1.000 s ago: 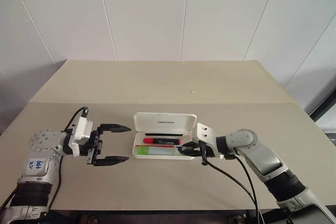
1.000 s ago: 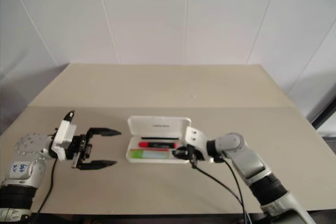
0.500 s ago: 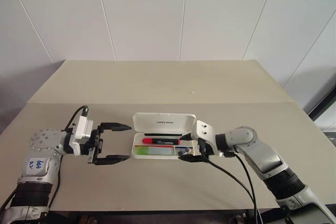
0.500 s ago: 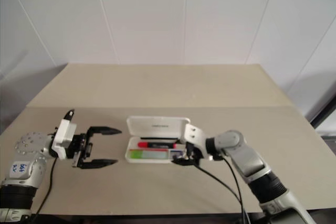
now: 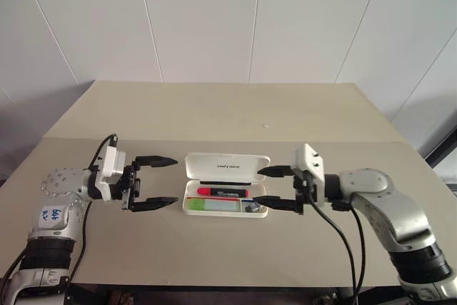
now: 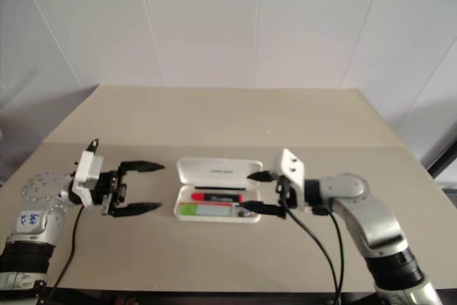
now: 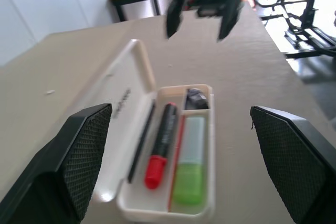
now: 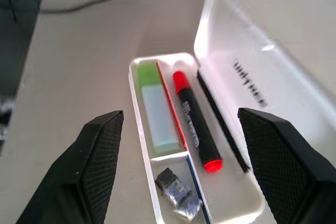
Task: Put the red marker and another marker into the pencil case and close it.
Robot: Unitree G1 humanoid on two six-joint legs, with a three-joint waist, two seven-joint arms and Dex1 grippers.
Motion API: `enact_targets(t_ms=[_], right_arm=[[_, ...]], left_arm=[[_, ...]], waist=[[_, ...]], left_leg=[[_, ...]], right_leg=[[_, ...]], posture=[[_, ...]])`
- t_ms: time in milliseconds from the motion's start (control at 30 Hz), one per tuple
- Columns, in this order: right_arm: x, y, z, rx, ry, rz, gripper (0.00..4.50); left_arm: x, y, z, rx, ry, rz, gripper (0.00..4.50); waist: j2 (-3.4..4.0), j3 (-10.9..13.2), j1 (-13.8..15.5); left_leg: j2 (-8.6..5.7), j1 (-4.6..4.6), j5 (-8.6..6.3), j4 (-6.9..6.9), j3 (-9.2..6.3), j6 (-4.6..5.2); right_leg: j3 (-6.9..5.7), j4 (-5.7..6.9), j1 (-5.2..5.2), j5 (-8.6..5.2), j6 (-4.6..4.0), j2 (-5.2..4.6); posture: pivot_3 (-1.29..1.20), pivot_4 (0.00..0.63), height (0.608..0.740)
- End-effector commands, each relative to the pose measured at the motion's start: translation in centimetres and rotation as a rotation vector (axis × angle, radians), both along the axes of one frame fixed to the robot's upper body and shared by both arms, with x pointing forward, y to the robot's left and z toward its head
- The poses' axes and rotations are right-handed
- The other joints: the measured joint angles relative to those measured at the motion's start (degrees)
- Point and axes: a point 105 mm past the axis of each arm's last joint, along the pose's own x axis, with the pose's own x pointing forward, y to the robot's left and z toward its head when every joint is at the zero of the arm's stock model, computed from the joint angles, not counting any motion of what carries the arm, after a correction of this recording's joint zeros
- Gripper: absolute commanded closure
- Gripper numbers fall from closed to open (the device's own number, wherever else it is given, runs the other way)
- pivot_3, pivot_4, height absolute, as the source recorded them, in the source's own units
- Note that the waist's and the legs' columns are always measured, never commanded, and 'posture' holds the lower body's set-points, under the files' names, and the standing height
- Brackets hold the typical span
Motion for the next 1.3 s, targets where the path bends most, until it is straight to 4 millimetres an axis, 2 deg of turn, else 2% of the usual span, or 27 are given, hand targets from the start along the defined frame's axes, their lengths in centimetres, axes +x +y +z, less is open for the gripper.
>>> enact_targets(t_ms=[33, 233, 333, 533, 733, 867, 1000, 1300], right_arm=[[-1.0, -1.3, 1.9, 0.052, -0.095, 0.017, 0.05], [-0.9, -3.5, 2.5, 0.104, -0.133, -0.060, 0.05], [-1.3, -4.1, 2.6, 0.137, -0.135, -0.075, 0.00], [-2.1, -5.5, 2.2, 0.190, -0.136, -0.095, 0.00], [-2.3, -6.0, 2.0, 0.201, -0.141, -0.105, 0.00], [-2.2, -6.0, 1.9, 0.200, -0.144, -0.113, 0.00], [-2.2, -6.1, 1.9, 0.202, -0.150, -0.118, 0.00], [-2.4, -6.9, 2.0, 0.205, -0.153, -0.129, 0.00]], left_arm=[[1.1, 0.4, 1.1, 0.000, -0.042, 0.037, 0.00], [3.3, 0.6, 1.9, 0.006, -0.033, 0.064, 0.00], [4.6, 0.6, 2.1, 0.015, -0.013, 0.097, 0.59], [6.5, 0.8, 2.7, 0.025, 0.010, 0.154, 2.53], [8.1, 1.0, 3.4, 0.043, 0.015, 0.228, 4.49], [8.9, 0.5, 3.5, 0.060, 0.028, 0.252, 4.49], [9.7, 0.0, 2.6, 0.108, 0.069, 0.293, 4.49], [9.8, -2.1, 1.3, 0.126, 0.150, 0.218, 4.49]], waist=[[0.00, 0.0, 0.0], [-0.01, 0.0, -0.1], [-0.01, 0.0, -0.1], [-0.04, 0.0, 0.0], [-0.06, 0.0, -0.1], [-0.07, 0.0, 0.0], [-0.07, 0.0, 0.0], [-0.09, 0.0, 0.0]], left_leg=[[0.00, 0.00, 0.00, 0.00, 0.01, 0.00], [-0.01, 0.02, 0.00, 0.06, 0.01, 0.00], [0.00, 0.02, 0.00, 0.01, 0.01, 0.01], [-0.03, -0.01, 0.00, 0.03, 0.01, 0.01], [-0.03, 0.01, 0.00, 0.04, 0.02, 0.01], [-0.03, 0.00, 0.01, 0.04, 0.01, 0.01], [-0.05, -0.01, 0.01, 0.04, 0.01, 0.01], [-0.05, -0.02, 0.01, 0.05, 0.01, 0.01]], right_leg=[[0.00, 0.00, 0.00, 0.00, 0.00, 0.00], [0.00, 0.01, 0.05, 0.03, 0.04, 0.02], [0.01, 0.02, 0.01, 0.02, 0.04, 0.04], [0.00, 0.01, 0.04, 0.02, 0.05, 0.03], [0.01, 0.04, 0.03, 0.03, 0.08, 0.03], [0.01, 0.06, 0.03, 0.03, 0.08, 0.04], [0.00, 0.04, 0.03, 0.03, 0.10, 0.03], [0.00, 0.05, 0.03, 0.02, 0.11, 0.03]], posture=[[0.00, 0.150, 0.740], [0.00, 0.150, 0.740], [0.00, 0.150, 0.740], [0.00, 0.150, 0.740], [0.00, 0.150, 0.740], [0.00, 0.150, 0.740], [0.00, 0.150, 0.740], [0.00, 0.150, 0.740]])
